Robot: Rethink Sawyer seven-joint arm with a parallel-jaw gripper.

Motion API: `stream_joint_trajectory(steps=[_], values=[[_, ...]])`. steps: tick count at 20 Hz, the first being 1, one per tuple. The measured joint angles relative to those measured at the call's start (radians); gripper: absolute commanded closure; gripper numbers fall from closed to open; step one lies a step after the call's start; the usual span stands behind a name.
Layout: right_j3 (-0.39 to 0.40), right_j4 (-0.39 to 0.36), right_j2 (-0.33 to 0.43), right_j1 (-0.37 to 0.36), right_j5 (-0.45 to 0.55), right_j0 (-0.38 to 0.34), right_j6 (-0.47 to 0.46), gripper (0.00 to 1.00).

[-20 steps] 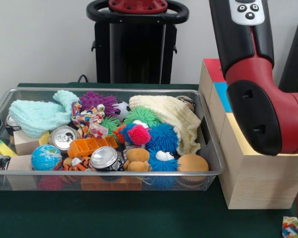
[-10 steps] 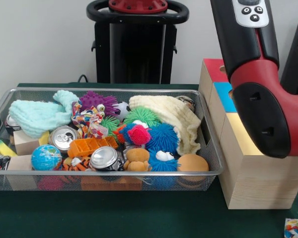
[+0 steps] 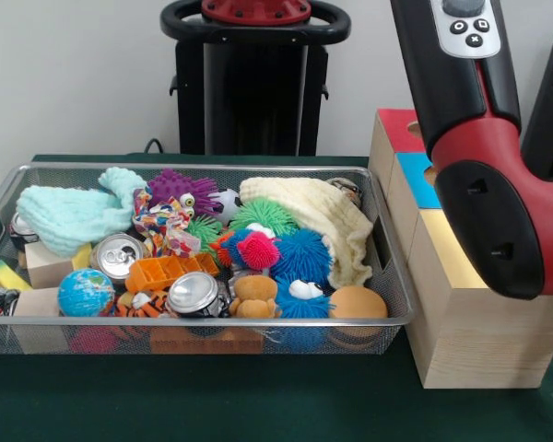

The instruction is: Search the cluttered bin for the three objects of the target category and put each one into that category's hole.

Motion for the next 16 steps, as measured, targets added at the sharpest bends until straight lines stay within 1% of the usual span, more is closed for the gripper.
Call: stream_joint_trajectory(steps=[6,16], values=[[-0.021,0.017,-0.006,0.011,-0.007,-0.007,0.000,1.00],[-0.024,0.024,-0.028,0.011,-0.007,-0.010,0.000,1.00]])
